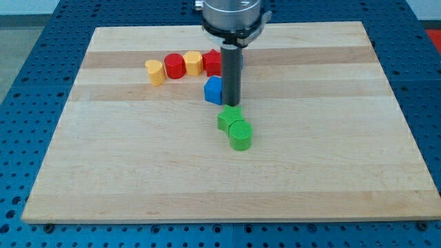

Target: Move blue cube below yellow hexagon

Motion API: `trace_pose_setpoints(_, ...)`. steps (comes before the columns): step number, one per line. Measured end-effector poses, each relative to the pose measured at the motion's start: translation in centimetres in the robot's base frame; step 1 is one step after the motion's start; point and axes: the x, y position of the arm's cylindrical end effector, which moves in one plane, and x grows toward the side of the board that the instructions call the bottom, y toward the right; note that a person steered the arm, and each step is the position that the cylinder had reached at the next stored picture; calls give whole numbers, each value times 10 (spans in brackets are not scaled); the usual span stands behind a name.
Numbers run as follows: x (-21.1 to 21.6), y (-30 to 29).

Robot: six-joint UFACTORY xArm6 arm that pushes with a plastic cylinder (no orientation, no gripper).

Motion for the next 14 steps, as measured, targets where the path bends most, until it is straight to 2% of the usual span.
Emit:
trace_pose_setpoints(4, -5, -18)
trace_pose_setpoints(6, -4, 17)
trace_pose_setpoints(10, -24, 14)
trace_pose_setpoints(14, -24, -32)
